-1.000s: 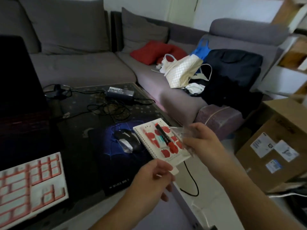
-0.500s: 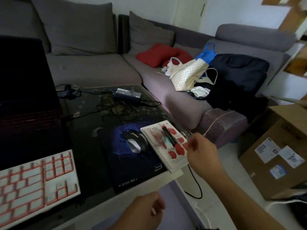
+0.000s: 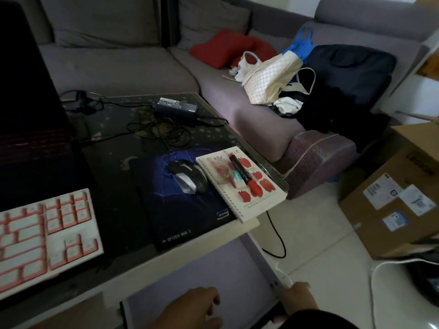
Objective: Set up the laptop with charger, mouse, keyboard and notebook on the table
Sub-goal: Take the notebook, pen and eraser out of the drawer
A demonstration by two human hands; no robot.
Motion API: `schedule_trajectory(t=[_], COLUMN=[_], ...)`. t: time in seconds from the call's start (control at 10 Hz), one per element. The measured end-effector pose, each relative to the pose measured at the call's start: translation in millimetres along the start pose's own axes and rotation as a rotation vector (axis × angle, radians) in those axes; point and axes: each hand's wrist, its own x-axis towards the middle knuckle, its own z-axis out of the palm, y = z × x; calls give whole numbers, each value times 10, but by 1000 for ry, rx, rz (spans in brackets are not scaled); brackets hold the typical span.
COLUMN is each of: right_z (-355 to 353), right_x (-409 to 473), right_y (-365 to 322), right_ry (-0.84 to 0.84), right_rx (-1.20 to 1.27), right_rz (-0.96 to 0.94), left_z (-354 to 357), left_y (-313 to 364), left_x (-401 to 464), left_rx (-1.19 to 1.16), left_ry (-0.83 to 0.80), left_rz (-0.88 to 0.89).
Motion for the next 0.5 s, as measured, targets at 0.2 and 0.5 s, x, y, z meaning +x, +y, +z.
schedule_trajectory(t=[0.2, 0.5], right_z=[87, 477], right_x=[-367, -393], right_y=[-599, -1053], right_ry=[-141, -495], right_rx=[406, 716], right_rz=[-188, -212], left_z=[-67, -36], left_y=[12, -415], left_x=[98, 324], left_rx=[79, -42], left_ry=[186, 170], left_rz=[61, -200])
